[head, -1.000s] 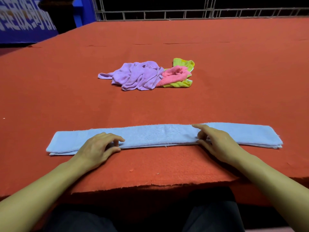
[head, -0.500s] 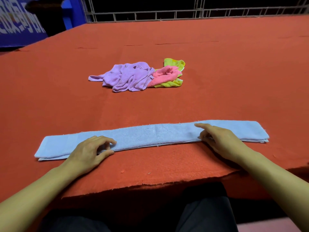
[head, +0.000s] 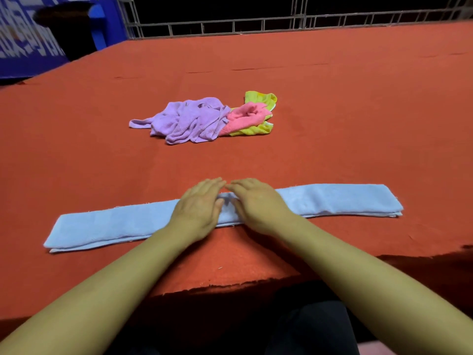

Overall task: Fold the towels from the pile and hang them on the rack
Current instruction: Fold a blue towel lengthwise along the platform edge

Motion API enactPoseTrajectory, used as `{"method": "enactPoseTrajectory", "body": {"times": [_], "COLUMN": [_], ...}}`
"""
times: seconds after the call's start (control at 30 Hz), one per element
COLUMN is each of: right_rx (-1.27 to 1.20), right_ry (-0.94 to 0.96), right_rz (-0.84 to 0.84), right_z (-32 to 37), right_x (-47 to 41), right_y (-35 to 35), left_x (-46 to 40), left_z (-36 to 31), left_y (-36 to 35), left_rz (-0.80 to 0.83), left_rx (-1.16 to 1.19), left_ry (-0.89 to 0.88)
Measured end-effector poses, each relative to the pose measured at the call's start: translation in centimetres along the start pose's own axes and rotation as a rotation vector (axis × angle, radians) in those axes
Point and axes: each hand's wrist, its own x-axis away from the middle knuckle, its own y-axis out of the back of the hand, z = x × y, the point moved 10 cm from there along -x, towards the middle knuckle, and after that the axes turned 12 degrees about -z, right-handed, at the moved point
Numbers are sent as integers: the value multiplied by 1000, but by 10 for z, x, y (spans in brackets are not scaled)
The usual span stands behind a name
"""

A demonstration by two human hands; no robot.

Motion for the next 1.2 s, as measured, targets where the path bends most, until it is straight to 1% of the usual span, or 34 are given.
{"method": "enactPoseTrajectory", "body": {"times": [0.07, 0.1, 0.13, 0.23, 0.37, 0.43, 0.47, 0.5, 0.57, 0.6, 0.63, 0.7, 0.8, 0.9, 0.97, 1.07, 1.13, 1.2], "right_rx": [73, 99, 123, 140, 157, 100, 58, 17, 8, 45, 108, 269, 417, 383, 325, 190, 68, -42], "right_ry": [-95, -138, -160, -185, -197, -188, -193, -212, -261, -302, -371, -580, -799, -939, -941, -885, -887, -935], "right_rz": [227, 331, 395, 456, 465, 425, 358, 248, 0, -87, -121, -95, 17, 184, 247, 228, 146, 41], "right_z": [-15, -27, -38, -61, -69, -66, -67, -72, -101, -125, -152, -212, -265, -291, -296, -293, -291, -293], "right_x": [8, 18, 27, 40, 46, 44, 41, 38, 39, 46, 58, 94, 134, 155, 153, 139, 131, 128], "right_y": [-33, -44, -48, -44, -33, -25, -14, 4, 48, 67, 81, 106, 122, 120, 115, 115, 122, 134], "left_x": [15, 24, 32, 40, 39, 38, 35, 31, 15, 6, -4, -25, -49, -68, -77, -85, -87, -89], "left_z": [24, 37, 46, 55, 52, 51, 49, 43, 15, -5, -28, -79, -137, -184, -203, -212, -211, -207], "left_y": [-26, -32, -34, -31, -30, -31, -31, -30, -28, -27, -27, -33, -49, -78, -94, -108, -108, -108], "left_rz": [191, 264, 305, 346, 352, 382, 395, 395, 333, 286, 238, 163, 84, 120, 149, 175, 167, 174], "left_rx": [-159, -197, -211, -209, -205, -203, -200, -189, -139, -98, -40, 104, 215, 209, 156, 93, 92, 105], "left_ry": [76, 112, 138, 149, 148, 160, 166, 162, 91, 34, -19, -107, -180, -216, -238, -238, -228, -219]}}
